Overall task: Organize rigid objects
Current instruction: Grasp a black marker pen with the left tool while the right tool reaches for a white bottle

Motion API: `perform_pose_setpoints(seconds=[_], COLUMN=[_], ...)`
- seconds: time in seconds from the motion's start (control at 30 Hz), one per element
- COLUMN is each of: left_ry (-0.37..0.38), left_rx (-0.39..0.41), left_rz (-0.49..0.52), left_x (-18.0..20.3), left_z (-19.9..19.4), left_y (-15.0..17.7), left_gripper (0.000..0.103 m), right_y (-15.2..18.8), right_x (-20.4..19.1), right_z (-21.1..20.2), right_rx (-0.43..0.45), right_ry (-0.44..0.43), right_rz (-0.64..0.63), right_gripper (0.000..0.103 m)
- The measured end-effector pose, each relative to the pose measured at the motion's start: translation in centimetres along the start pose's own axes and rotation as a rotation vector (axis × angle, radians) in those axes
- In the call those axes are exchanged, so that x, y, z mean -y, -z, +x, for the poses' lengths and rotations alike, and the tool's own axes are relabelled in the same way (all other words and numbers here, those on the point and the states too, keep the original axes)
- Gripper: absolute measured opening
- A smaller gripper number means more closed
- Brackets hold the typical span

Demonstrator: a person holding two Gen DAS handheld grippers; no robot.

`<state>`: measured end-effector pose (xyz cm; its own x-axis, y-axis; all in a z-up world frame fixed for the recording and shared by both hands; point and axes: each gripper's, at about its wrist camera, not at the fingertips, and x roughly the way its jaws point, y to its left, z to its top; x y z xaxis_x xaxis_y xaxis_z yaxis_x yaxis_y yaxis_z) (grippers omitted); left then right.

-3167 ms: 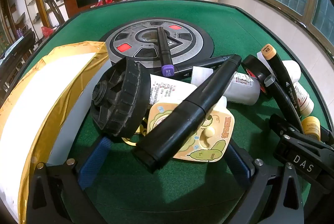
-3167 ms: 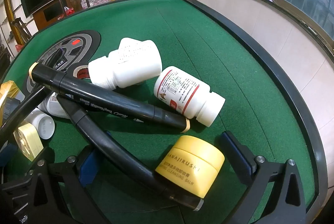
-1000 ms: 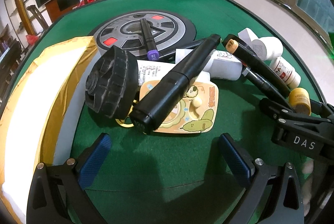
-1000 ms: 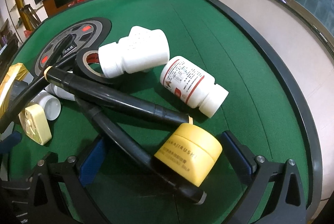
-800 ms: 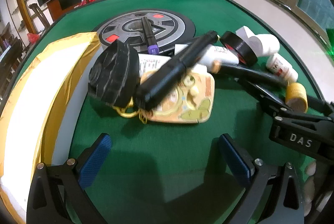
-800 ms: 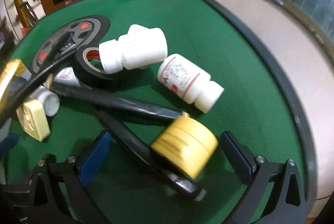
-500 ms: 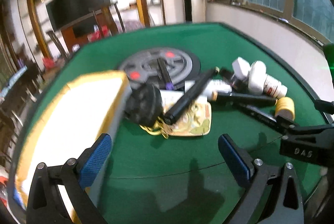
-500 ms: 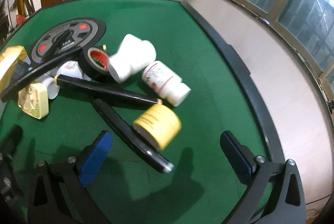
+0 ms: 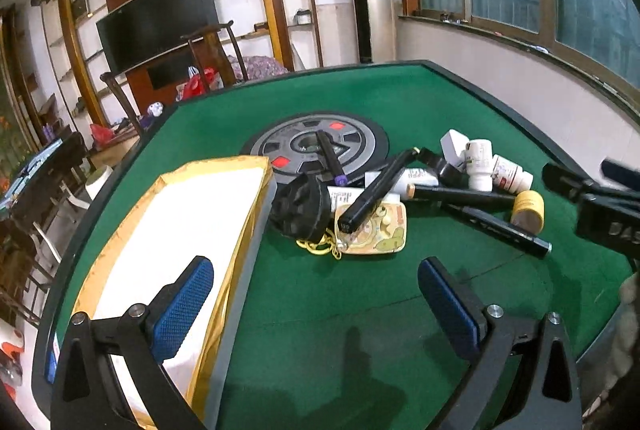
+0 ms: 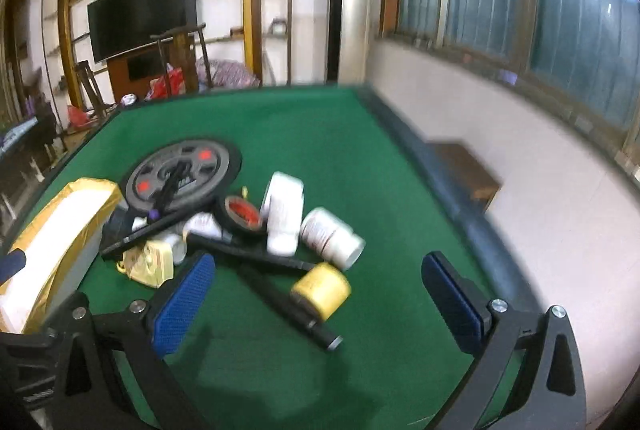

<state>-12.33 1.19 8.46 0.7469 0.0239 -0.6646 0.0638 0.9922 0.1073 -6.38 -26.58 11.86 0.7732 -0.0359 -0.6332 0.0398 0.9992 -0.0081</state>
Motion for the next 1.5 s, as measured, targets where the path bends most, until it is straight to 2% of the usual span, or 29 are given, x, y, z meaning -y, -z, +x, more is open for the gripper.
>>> perform_pose_setpoints(seconds=[0.13, 0.3, 0.37, 0.47, 0.5, 0.57, 0.7, 0.8, 1.0, 1.07, 1.13, 1.2, 1.23, 1.37, 1.43, 1.47, 1.5], left_ry=[0.055, 0.127, 0.142, 0.162, 0.178, 0.217, 0.252, 0.245, 0.186, 0.174, 0.192, 0.246, 0.27, 0.289, 0.28, 0.262, 0.244], left_rx=[-0.051, -0.049, -0.041, -0.045, -0.052, -0.071, -0.078, -0.08, -0.137, -0.143, -0.175, -0.256, -0.279, -0.274, -0.27, -0.267, -0.275], left_rz=[-0.036, -0.155, -0.153, -0.109, -0.099, -0.084, -0.035, 0.031, 0.207, 0.227, 0.223, 0.176, 0.148, 0.14, 0.181, 0.212, 0.24], left_x=[-1.1, -5.2, -5.7, -4.9, -4.6, -3.6, -1.2, 0.6, 4.2, 4.5, 4.7, 4.4, 4.0, 4.2, 4.9, 5.4, 6.0], left_z=[0.9, 1.1, 1.1, 1.4, 1.6, 2.3, 4.0, 5.2, 8.9, 9.8, 10.8, 12.2, 12.5, 12.8, 12.7, 12.6, 12.5], left_y=[0.0, -0.5, -0.7, -0.8, -0.9, -1.6, -3.8, -4.9, -6.3, -6.8, -7.2, -7.4, -7.4, -7.4, -7.3, -7.1, -6.9], left_gripper=[0.102, 0.102, 0.102, 0.103, 0.102, 0.102, 0.102, 0.102, 0.102, 0.101, 0.085, 0.052, 0.051, 0.05, 0.039, 0.027, 0.019], right_y=[0.4, 0.4, 0.6, 1.0, 0.9, 0.9, 0.9, 1.1, 1.2, 1.3, 1.3, 1.3, 1.3, 1.3, 1.3, 1.3, 1.3], right_x=[1.9, 4.4, 5.3, 6.3, 6.4, 6.2, 5.5, 6.0, 6.3, 6.4, 6.4, 6.4, 6.4, 6.2, 6.1, 6.1, 6.1], right_z=[2.6, 4.3, 5.1, 5.7, 5.4, 5.1, 5.3, 5.2, 5.2, 5.3, 5.2, 5.2, 5.3, 5.4, 5.5, 5.5, 5.5], right_rx=[-0.038, 0.002, 0.016, 0.032, 0.062, 0.092, 0.084, 0.089, 0.087, 0.086, 0.086, 0.086, 0.086, 0.082, 0.077, 0.076, 0.074], right_ry=[0.01, 0.03, 0.02, -0.005, -0.021, -0.011, -0.02, -0.032, -0.044, -0.049, -0.053, -0.056, -0.059, -0.067, -0.068, -0.069, -0.069], right_rz=[0.082, 0.15, 0.191, 0.262, 0.273, 0.264, 0.24, 0.266, 0.284, 0.282, 0.284, 0.285, 0.285, 0.283, 0.281, 0.281, 0.28], right_gripper=[0.103, 0.103, 0.103, 0.103, 0.103, 0.103, 0.103, 0.103, 0.103, 0.103, 0.103, 0.103, 0.103, 0.103, 0.103, 0.103, 0.103])
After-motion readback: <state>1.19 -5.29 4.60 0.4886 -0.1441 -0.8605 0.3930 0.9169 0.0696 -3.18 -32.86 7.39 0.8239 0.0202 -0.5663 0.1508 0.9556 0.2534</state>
